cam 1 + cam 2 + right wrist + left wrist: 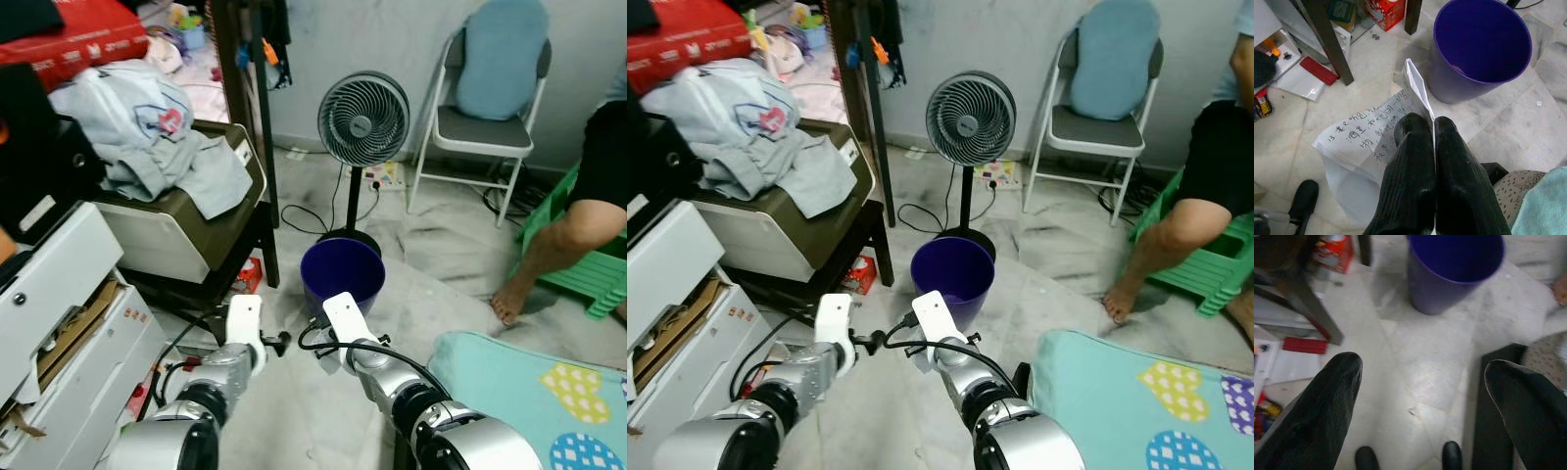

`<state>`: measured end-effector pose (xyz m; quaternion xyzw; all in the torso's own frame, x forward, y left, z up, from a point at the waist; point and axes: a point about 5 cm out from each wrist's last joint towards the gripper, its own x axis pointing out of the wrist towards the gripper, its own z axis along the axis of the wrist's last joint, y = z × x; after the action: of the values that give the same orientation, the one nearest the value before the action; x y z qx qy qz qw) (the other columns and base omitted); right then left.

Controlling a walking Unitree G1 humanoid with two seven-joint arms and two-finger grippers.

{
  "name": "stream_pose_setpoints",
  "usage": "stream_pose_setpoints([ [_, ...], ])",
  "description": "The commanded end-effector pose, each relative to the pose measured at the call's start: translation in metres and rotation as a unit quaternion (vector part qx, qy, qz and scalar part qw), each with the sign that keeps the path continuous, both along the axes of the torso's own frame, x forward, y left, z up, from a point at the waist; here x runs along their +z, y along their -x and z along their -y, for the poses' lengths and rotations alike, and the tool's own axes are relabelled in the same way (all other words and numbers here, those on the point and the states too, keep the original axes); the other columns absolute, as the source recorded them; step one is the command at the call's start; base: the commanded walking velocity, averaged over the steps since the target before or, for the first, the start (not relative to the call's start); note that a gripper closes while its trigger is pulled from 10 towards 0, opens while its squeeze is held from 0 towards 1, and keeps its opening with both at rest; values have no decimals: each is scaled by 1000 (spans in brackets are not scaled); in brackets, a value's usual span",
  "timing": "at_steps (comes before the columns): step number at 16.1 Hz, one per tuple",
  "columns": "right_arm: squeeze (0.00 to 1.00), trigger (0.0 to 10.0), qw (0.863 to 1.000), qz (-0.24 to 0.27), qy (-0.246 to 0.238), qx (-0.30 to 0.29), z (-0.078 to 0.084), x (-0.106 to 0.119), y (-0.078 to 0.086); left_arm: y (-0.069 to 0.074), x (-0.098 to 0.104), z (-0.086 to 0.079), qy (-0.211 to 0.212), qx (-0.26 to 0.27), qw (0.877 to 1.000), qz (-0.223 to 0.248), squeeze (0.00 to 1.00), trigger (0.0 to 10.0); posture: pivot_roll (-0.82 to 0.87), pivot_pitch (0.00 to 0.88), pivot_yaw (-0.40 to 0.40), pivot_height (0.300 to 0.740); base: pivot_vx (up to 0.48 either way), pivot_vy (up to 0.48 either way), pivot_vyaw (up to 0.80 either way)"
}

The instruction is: Clean up the room

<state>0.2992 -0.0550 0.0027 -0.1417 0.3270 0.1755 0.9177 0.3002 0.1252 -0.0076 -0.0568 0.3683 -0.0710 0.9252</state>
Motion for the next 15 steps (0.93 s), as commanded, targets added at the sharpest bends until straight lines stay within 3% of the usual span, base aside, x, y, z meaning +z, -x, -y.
stream_pose_setpoints([
  [1, 0, 10000, 1000, 3, -18, 15, -20, 7, 0, -1, 1, -2, -1, -2, 1000, 1, 0, 10000, -181, 0, 10, 740, 0, 0, -800],
  [3, 0, 10000, 1000, 4, -18, 15, -20, 7, -1, -2, 2, -1, 0, -2, 1000, 1, 0, 10000, -183, 0, 10, 740, 0, 120, -800],
  [13, 0, 10000, 1000, 5, -17, 19, -19, 7, -1, -2, 2, 1, 5, -5, 1000, 2, 0, 10000, -184, 0, 7, 740, 314, 341, 0],
  [15, 0, 10000, 1000, 5, -17, 19, -19, 7, -1, -2, 2, 0, 3, -2, 1000, 3, 0, 10000, -184, 0, 7, 740, 0, 0, 0],
])
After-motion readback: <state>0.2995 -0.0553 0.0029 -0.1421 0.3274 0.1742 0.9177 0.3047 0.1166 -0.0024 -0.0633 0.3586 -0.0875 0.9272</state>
